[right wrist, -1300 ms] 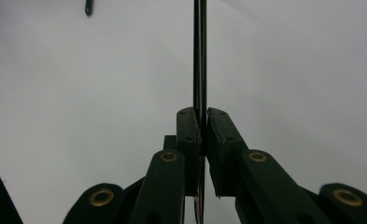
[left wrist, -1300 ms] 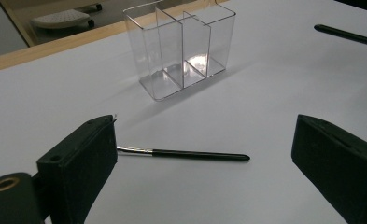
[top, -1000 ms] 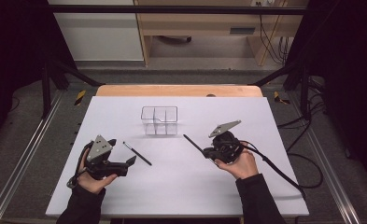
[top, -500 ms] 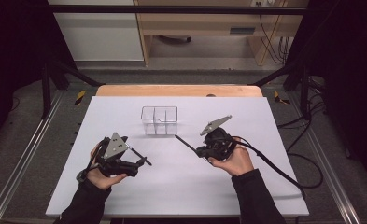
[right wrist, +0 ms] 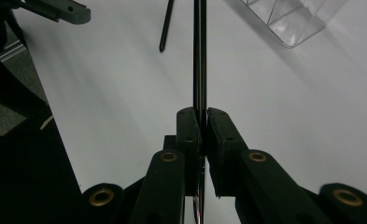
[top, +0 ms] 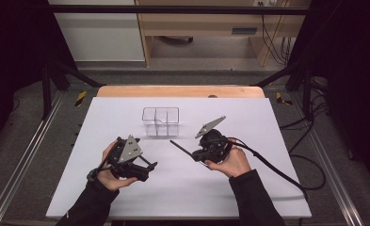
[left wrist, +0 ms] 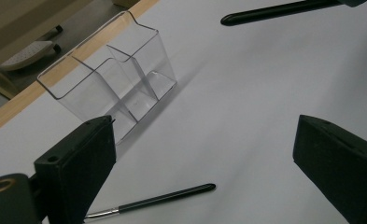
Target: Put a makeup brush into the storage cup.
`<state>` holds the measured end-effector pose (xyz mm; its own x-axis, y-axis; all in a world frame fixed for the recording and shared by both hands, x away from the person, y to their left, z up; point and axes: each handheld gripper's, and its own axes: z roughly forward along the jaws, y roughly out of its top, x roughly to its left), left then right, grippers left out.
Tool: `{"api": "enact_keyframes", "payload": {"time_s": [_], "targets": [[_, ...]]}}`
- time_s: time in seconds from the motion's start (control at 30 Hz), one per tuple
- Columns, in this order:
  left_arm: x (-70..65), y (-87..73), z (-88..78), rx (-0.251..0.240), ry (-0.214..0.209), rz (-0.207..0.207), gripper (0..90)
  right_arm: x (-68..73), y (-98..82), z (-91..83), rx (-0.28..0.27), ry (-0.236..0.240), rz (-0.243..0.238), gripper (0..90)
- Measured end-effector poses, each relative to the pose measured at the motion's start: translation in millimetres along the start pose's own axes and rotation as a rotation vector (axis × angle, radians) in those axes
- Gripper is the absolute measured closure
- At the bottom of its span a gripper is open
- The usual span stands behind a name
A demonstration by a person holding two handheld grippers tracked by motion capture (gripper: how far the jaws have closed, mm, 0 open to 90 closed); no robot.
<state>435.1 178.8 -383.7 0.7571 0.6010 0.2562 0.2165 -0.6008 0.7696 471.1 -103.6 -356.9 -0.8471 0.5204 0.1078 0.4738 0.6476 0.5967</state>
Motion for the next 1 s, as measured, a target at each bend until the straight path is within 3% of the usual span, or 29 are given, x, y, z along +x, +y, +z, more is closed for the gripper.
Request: {"api": "enact_keyframes", "payload": {"time_s": [0.33, 1.0], "targets": [[-15.7, 9.4, 9.2, 0.032, -0.022, 0.110, 5.2, 3.7, 1.8, 8.1, 0.021, 0.032, -0.012, 84.3], [-30.6, 22.1, 19.0, 0.056, -0.025, 0.229, 5.8, 6.0, 2.8, 19.1, 0.047, 0.112, -0.023, 84.4]]}}
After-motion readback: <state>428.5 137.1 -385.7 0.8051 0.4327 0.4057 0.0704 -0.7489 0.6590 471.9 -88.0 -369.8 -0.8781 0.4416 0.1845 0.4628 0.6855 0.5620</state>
